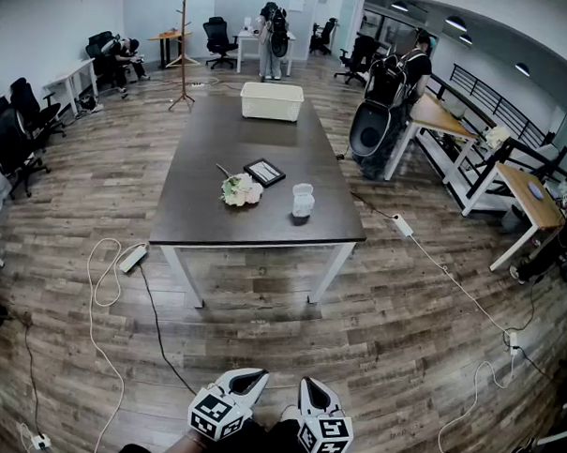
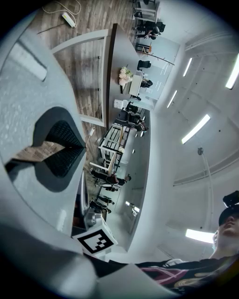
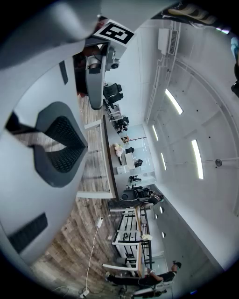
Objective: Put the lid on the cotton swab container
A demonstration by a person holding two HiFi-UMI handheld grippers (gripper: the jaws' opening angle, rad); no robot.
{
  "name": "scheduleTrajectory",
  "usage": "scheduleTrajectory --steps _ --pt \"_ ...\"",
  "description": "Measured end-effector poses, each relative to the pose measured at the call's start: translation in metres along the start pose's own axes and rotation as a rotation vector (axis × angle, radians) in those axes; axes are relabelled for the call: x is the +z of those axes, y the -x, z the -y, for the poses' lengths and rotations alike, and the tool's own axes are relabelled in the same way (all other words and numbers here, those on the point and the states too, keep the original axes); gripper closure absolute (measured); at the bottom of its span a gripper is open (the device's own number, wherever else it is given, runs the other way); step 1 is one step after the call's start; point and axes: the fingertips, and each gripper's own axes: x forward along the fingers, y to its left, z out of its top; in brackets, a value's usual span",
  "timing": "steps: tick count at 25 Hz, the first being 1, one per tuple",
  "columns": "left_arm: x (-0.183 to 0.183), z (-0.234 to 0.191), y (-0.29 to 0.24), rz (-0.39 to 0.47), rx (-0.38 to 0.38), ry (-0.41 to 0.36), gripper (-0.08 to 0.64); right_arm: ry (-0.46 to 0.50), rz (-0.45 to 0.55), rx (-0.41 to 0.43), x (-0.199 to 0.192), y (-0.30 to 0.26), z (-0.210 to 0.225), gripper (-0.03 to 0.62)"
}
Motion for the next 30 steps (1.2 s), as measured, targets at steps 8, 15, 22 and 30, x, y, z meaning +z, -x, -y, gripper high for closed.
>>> scheduleTrajectory --steps 8,15,22,30 --pt "0.0 -0.011 0.012 -0.012 -0.053 -0.033 0.552 -0.003 0.029 -0.018 -0.002 -0.009 -0.025 0.586" --pt "-0.006 -0.022 0.018 0.007 -0.034 0.037 0.552 -0.037 0.075 -0.046 0.001 -0.005 -0.027 0.584" --pt "-0.011 -0.037 0.005 -0.012 0.041 0.045 0.552 -0.081 0.08 -0.028 0.002 -0.018 -0.013 0.584" --pt "0.009 -0.069 -0.026 0.009 0.168 0.09 0.552 -0.007 0.034 0.109 0.029 -0.074 0.005 0.584"
